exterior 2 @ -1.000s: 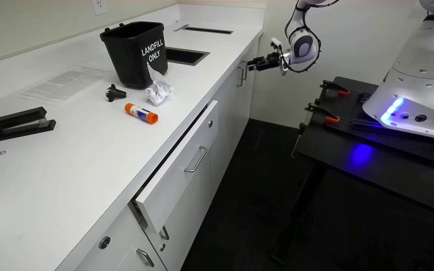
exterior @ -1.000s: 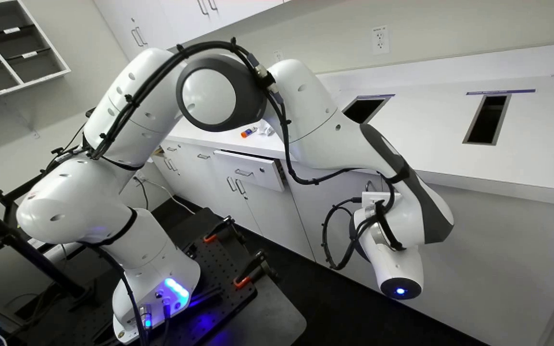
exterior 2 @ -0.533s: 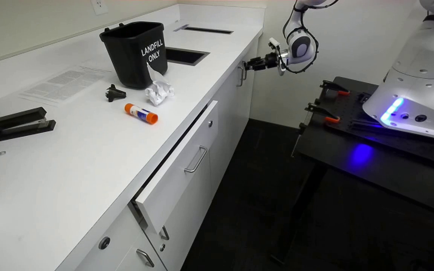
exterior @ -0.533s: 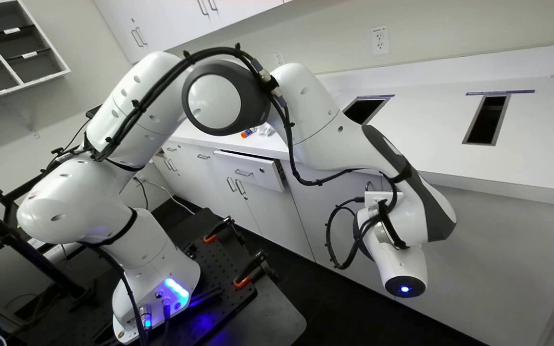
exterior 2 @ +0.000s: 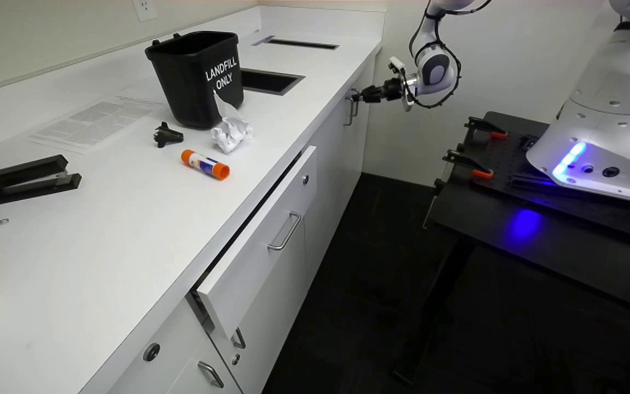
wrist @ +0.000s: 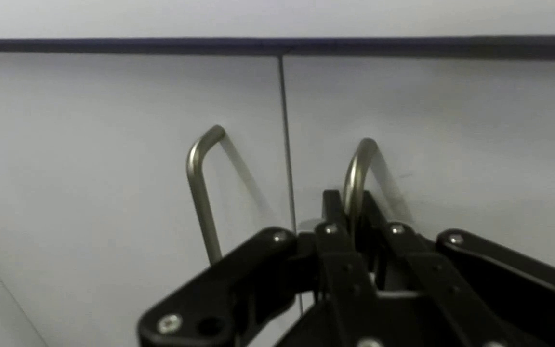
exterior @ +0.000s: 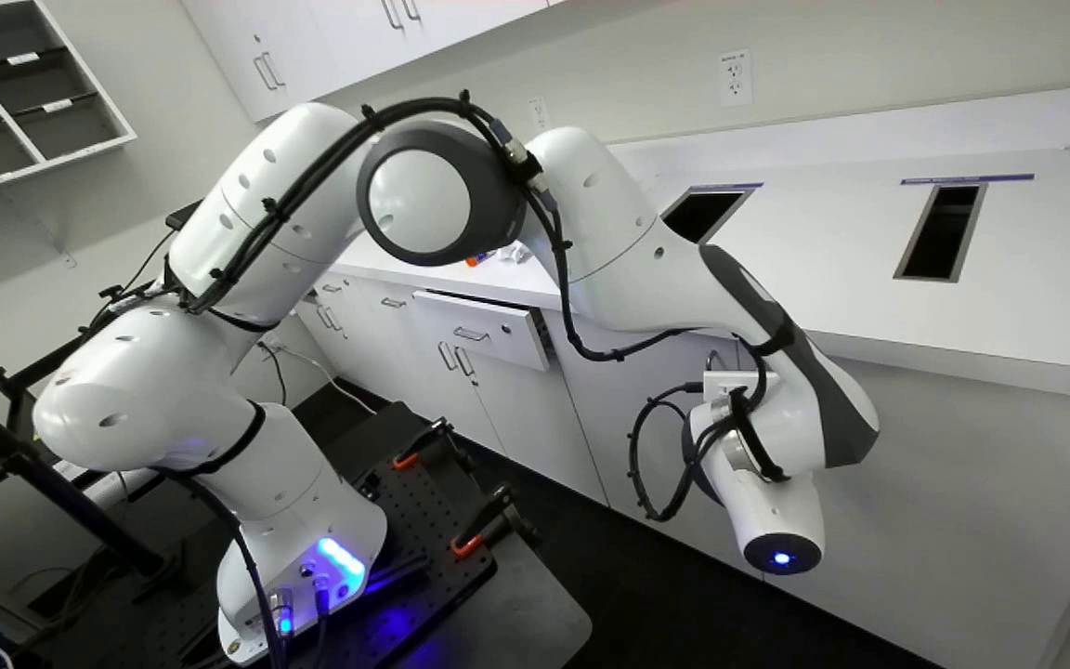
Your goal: Open the door of the cabinet on the far right
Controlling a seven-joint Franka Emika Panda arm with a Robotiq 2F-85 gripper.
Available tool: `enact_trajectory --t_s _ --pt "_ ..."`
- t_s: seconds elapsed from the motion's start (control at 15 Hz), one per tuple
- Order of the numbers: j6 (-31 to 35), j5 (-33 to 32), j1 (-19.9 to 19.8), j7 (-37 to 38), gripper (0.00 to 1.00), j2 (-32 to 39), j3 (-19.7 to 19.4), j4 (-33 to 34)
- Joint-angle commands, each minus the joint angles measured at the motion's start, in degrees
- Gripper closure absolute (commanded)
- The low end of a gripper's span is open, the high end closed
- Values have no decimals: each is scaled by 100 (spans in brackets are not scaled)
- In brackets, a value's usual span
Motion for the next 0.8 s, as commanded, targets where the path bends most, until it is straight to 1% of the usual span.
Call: enact_trajectory --t_s 0.0,0.27,0.47,0.6,0.73 --pt "10 43 47 109 97 -3 4 33" --pt "-358 -198 -160 -186 97 -178 -163 -338" --pt "-723 -475 -356 -298 97 -173 -423 -527" --pt "-1024 -796 -483 -363 97 -108 -667 -560" --pt "-1407 -1294 -657 -431 97 -15 -894 -450"
